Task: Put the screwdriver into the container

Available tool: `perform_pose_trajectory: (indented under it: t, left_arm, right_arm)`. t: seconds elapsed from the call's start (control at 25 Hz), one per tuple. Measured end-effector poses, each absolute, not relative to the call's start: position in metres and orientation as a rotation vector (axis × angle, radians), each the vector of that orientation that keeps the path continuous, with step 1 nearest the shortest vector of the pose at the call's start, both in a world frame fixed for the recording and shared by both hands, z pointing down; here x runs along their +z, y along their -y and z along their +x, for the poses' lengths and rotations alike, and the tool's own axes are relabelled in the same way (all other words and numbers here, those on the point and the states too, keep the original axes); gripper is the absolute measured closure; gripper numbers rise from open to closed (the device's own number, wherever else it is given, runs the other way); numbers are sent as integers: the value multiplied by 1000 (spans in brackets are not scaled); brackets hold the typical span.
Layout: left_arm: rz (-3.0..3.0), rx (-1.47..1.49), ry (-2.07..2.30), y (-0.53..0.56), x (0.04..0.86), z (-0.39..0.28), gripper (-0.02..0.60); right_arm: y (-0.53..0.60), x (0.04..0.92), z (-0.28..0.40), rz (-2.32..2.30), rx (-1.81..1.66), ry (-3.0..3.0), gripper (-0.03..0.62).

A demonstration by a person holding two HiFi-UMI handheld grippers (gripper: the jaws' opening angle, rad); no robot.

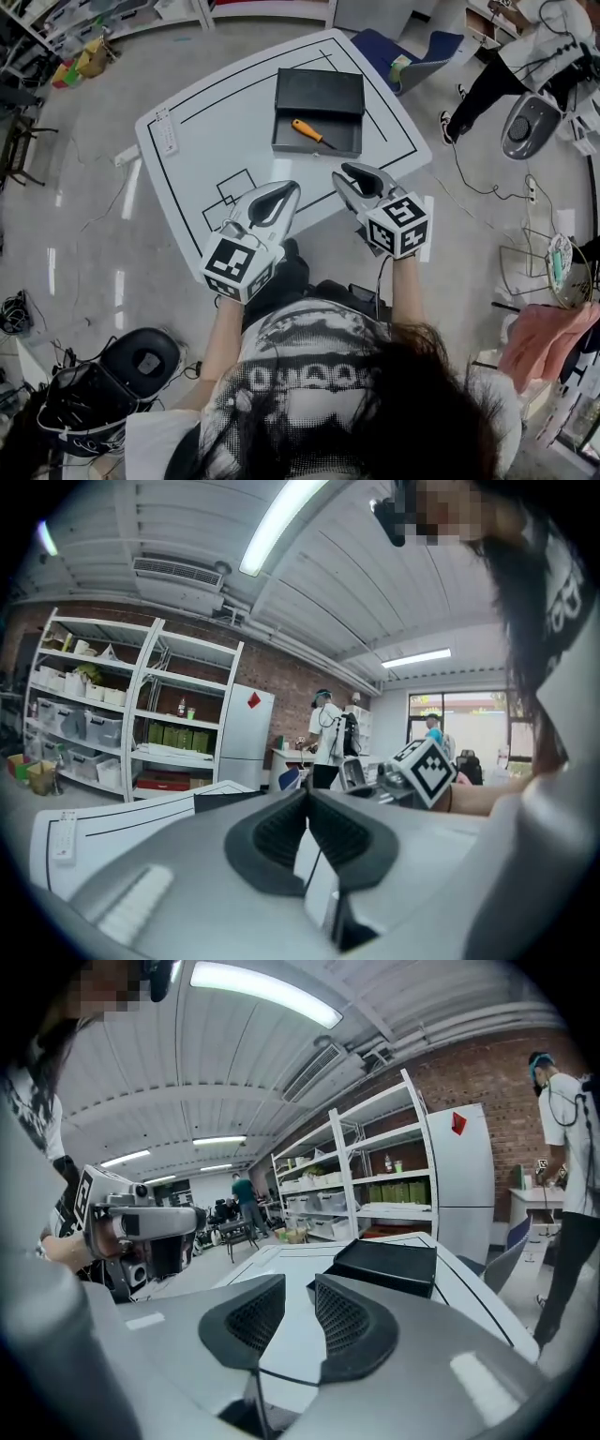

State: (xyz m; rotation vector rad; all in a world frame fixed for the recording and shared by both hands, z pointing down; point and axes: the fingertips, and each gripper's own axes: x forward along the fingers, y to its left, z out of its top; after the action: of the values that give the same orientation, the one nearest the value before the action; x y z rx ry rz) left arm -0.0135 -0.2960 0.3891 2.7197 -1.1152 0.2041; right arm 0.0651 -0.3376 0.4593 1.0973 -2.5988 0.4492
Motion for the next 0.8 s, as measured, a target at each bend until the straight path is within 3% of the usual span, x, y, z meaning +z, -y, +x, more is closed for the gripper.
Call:
perform_pose_trajectory:
  t: [0.8]
  left_arm:
    - [2697, 236, 1154, 130, 400, 55, 581]
  right_arm:
    - [146, 434, 120, 1074, 409, 2717, 503]
